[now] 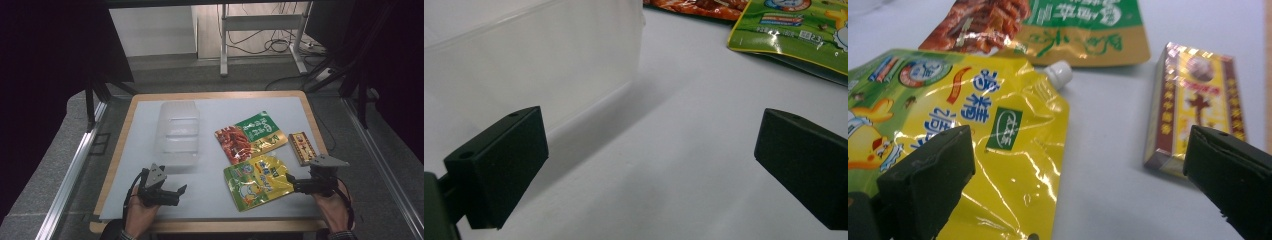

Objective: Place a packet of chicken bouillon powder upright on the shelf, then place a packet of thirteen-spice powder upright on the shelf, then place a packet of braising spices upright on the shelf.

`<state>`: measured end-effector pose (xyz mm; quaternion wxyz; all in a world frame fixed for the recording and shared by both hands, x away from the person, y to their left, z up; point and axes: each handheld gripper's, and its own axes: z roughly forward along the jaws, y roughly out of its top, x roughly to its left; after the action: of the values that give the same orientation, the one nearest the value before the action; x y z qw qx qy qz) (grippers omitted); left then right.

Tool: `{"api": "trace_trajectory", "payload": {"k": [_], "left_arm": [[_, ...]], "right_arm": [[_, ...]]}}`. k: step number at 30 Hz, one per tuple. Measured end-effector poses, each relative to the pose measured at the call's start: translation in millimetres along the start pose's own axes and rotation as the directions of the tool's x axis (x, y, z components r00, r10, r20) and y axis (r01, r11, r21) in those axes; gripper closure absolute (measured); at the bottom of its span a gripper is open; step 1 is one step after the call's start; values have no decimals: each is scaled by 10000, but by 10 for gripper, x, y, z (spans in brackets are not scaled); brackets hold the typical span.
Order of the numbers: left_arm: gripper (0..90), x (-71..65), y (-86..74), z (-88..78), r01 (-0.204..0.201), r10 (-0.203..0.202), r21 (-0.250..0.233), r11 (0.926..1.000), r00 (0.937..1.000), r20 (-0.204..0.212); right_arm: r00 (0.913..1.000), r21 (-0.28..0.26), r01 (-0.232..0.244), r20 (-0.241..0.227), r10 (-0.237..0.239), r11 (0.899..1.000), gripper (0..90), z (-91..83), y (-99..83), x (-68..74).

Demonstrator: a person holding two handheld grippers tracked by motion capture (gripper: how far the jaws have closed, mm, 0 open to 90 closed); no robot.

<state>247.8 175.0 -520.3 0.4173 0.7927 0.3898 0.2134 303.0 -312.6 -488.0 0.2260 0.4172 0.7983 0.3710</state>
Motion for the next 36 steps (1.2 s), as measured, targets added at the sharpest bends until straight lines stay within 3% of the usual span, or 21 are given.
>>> {"api": "trace_trajectory", "payload": {"k": [6,12,35,36], "left_arm": [[0,1,6,1,85,-78,-285,9996,9996,271],[1,-5,9,2,149,-144,-156,9998,9995,291],[4,-111,76,25,125,-102,-262,9996,9960,882],[2,-129,87,33,119,-88,-276,9995,9938,1109]], "right_arm": [[9992,116,21,-411,-16,9999,6,21,-31,-37],[9985,319,125,-535,-107,9994,6,54,-46,-42],[9981,316,117,-602,-98,9994,8,57,-47,-46],[9982,331,132,-582,-112,9994,8,56,-46,-46]]}}
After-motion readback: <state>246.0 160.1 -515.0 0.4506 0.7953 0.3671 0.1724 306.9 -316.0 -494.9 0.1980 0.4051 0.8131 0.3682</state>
